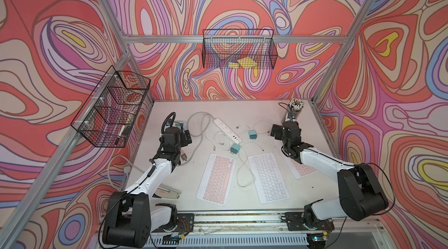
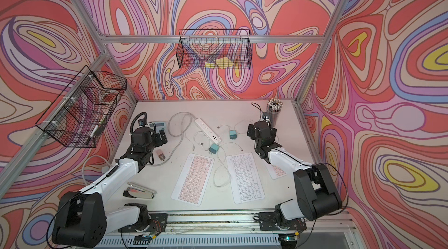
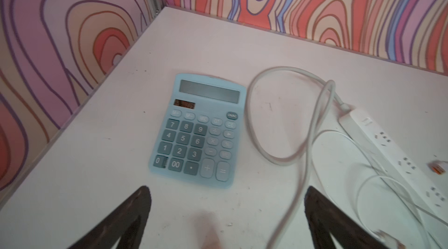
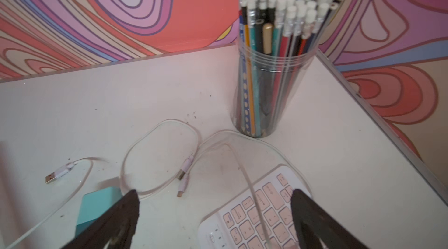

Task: Unplug the wireless keyboard
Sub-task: Reset both arms

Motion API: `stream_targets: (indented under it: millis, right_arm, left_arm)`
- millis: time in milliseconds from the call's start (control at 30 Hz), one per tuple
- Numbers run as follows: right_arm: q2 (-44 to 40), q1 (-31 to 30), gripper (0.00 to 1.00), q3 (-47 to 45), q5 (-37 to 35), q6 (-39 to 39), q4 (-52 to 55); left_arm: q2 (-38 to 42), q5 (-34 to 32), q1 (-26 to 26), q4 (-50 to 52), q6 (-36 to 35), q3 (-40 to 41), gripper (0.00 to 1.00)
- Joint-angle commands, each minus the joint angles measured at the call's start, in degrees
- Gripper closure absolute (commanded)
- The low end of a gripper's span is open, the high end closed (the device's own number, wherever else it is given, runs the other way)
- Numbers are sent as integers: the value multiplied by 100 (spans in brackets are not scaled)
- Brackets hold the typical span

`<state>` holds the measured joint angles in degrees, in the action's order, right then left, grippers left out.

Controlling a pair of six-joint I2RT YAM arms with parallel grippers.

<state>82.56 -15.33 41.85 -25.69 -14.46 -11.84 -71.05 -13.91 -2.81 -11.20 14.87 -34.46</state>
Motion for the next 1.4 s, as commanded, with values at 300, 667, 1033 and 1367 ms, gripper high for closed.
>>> stream_targets:
  millis: [300,667,1033,1367]
  right_arm:
    - [-229,197,2,-884,-411,633,-1625]
    - [548,344,2,-1663,618,1917,-3754]
    - [1476,1422,2,-1567,1374,1088,-4345]
    - [1486,1417,2,-1595,1330,1124,-4481]
  left_arm:
    - [-1547,508,107,-3538,-1256,1189,3]
    - [-1641,349,139,-3820,-1149,1293,1]
    - [-1720,652,105,-4058,-1341,1335,1]
    - [-1705,917,184,-3931,-1337,1283,1]
